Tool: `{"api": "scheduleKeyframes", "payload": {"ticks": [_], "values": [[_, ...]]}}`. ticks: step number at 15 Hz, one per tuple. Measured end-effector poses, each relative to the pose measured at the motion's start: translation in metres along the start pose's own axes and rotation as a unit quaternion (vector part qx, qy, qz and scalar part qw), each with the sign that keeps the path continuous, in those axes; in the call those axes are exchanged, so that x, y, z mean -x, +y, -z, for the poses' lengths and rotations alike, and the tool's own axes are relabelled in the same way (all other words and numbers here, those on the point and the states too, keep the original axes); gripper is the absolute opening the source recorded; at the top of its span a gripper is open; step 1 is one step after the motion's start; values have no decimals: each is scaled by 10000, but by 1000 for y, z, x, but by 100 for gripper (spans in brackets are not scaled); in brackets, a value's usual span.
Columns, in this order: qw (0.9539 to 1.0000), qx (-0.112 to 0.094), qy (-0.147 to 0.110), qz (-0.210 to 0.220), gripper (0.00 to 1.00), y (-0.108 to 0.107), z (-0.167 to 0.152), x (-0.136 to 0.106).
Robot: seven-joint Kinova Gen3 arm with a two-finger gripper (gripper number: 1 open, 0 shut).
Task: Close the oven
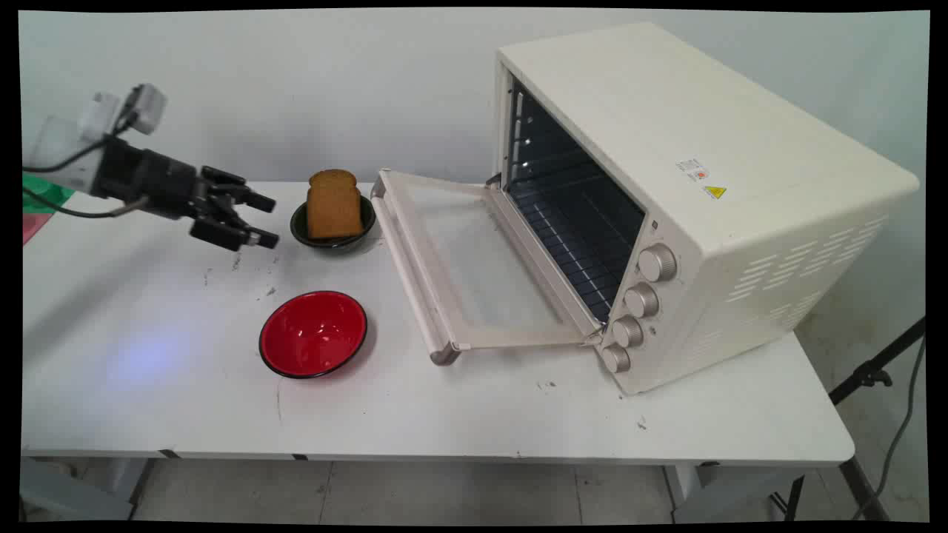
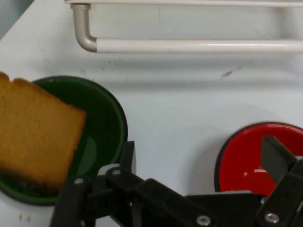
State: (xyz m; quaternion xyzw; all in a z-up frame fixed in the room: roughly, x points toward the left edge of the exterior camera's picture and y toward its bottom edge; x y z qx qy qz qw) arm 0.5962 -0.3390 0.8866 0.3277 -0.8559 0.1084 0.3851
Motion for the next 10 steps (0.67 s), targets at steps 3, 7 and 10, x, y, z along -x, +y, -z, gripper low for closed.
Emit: {"api": "scheduleKeyframes", "payload": {"ticks": [3, 7, 10], "values": [[10000, -25, -13, -66, 100, 0, -29, -10], [9998, -21, -59, -166, 0, 3, -67, -20], [9997, -26, -103, -212, 0, 5, -92, -24]]}}
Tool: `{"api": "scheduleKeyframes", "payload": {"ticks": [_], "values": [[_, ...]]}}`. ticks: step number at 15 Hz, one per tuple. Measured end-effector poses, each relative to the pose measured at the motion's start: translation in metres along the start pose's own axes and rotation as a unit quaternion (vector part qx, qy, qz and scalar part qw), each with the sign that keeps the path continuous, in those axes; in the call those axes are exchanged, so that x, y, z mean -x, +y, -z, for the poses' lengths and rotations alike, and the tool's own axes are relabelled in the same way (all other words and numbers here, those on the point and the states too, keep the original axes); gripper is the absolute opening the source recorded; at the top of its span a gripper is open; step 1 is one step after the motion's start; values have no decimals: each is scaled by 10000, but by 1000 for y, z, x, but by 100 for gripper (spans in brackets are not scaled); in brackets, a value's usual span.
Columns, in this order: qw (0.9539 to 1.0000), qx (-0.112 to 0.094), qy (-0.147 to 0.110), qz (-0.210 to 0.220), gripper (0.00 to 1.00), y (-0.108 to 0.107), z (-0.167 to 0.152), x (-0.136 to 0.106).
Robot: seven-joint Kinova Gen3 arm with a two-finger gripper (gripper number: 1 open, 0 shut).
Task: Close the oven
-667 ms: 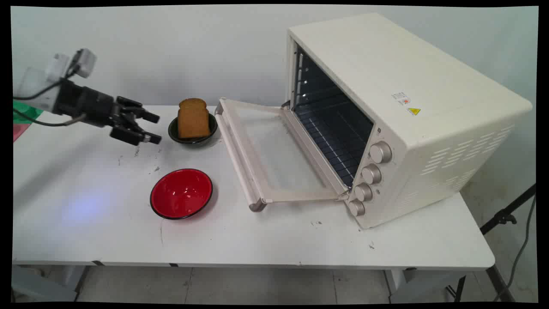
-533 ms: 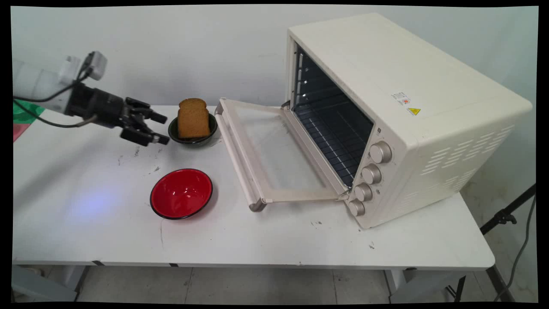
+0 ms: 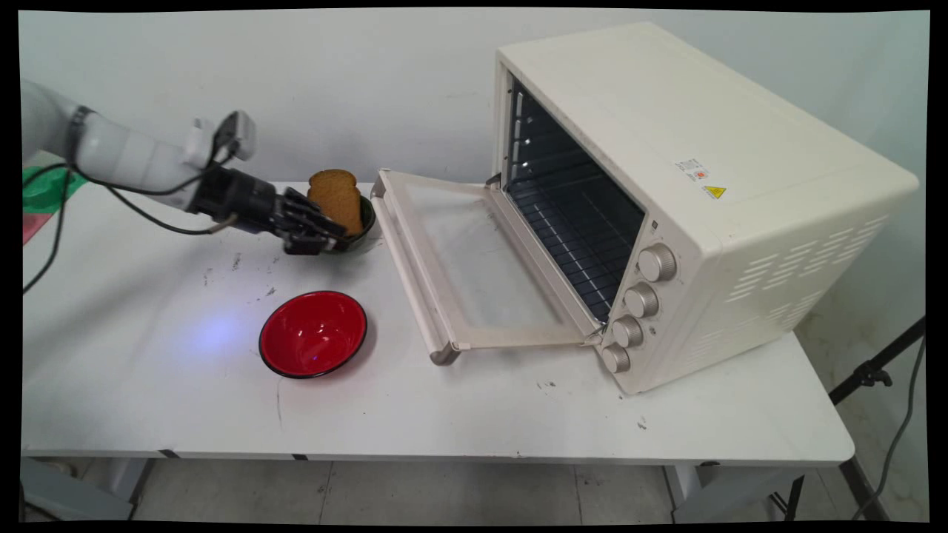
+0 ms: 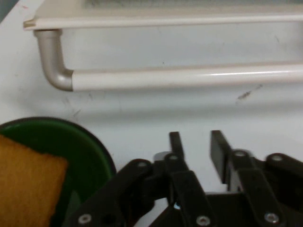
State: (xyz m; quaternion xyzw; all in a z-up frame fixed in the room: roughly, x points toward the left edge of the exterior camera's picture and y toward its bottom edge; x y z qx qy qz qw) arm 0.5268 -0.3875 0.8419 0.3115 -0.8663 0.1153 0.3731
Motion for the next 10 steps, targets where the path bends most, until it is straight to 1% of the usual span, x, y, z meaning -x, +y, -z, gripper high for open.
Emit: {"api": "scheduleKeyframes", "payload": {"ticks": [10], "values": [[9997, 40, -246, 5, 0, 8, -78, -4]]}}
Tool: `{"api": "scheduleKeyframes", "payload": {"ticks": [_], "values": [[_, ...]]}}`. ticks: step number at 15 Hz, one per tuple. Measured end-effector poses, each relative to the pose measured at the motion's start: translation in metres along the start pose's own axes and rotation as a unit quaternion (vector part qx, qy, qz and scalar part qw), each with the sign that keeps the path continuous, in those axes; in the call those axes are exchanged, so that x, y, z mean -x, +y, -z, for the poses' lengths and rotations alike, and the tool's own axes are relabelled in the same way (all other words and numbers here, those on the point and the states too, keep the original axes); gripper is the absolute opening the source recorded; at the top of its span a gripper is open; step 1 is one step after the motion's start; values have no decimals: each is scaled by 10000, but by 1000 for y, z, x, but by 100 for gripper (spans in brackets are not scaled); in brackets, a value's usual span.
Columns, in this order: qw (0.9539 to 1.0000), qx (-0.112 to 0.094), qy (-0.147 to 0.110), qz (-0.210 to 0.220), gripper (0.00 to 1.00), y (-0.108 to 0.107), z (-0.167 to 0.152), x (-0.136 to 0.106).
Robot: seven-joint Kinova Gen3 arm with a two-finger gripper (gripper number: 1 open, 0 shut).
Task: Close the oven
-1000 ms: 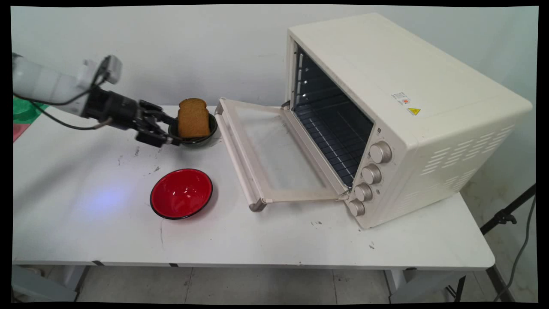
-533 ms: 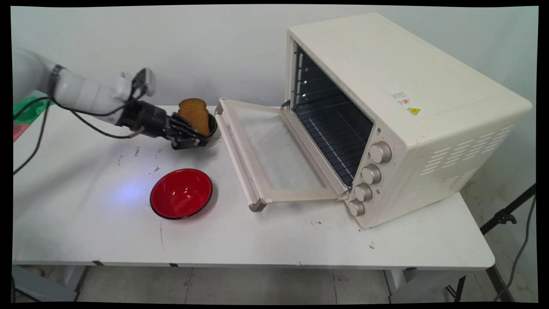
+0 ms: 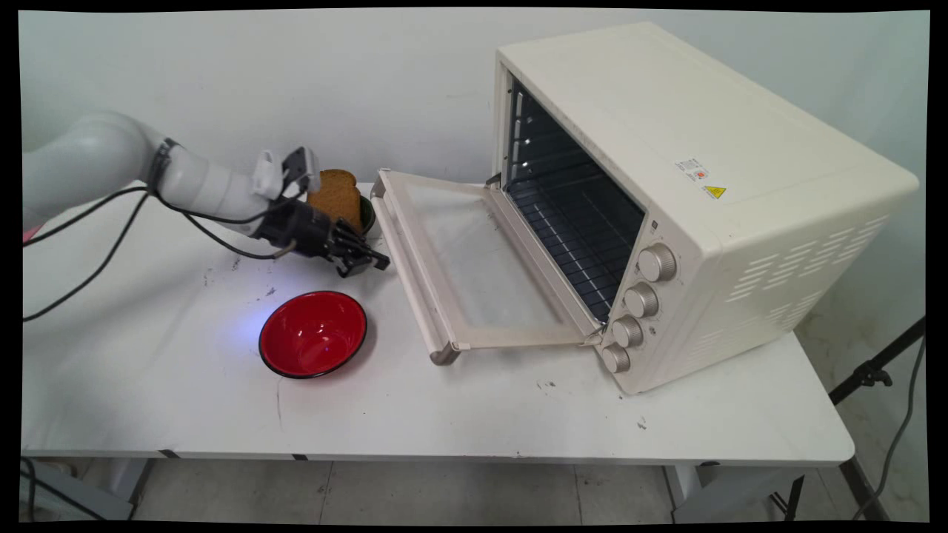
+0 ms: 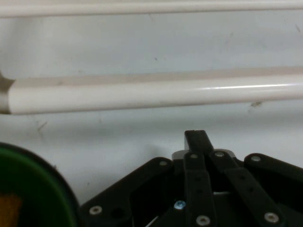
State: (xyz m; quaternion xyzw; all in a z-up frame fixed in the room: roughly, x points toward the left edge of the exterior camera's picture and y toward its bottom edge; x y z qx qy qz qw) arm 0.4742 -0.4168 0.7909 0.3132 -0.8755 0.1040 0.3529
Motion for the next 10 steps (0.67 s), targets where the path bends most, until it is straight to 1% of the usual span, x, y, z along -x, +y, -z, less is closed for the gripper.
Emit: {"api": "scheduleKeyframes", "payload": {"ticks": [6, 10], "values": [[10000, 30, -59, 0, 0, 1, -35, -7], [10000, 42, -52, -33, 0, 2, -48, -14]]}}
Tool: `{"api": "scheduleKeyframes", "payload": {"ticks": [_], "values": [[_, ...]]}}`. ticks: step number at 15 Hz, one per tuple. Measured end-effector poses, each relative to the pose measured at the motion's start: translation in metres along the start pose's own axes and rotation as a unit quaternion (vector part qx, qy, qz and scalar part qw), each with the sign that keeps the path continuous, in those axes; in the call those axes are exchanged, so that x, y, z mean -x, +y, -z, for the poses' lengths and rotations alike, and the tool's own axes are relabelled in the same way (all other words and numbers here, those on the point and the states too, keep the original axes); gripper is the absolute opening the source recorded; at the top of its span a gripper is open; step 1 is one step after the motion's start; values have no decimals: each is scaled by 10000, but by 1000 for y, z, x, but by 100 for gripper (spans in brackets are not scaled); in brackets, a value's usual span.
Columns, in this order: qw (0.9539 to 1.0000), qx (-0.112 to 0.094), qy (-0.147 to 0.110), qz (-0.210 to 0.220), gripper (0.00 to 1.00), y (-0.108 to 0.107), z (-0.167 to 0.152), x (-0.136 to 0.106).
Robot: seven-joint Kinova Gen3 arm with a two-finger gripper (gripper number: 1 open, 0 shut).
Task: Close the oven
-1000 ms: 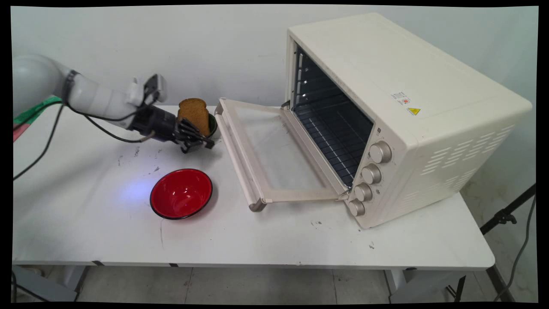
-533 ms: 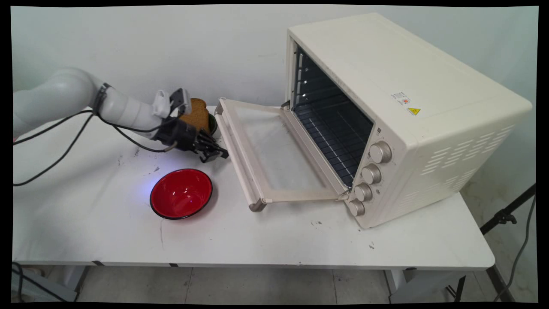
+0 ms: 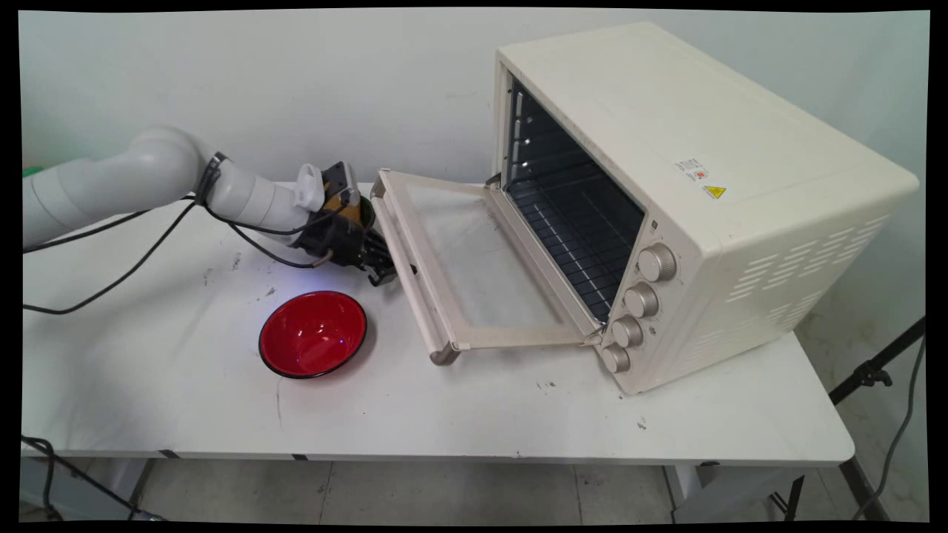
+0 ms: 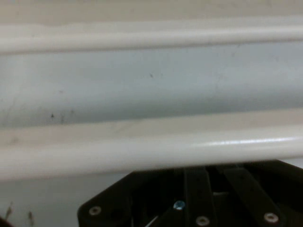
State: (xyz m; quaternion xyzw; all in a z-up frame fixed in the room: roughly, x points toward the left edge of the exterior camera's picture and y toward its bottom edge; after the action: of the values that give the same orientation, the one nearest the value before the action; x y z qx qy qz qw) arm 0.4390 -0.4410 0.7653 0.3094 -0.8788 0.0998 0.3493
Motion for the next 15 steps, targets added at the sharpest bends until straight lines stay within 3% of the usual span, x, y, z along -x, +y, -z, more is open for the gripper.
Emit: {"api": "scheduleKeyframes", "payload": {"ticks": [9, 15], "values": [[9999, -28, 83, -48, 0, -3, 10, -24], [9996, -69, 259, -50, 0, -8, 29, -58]]}}
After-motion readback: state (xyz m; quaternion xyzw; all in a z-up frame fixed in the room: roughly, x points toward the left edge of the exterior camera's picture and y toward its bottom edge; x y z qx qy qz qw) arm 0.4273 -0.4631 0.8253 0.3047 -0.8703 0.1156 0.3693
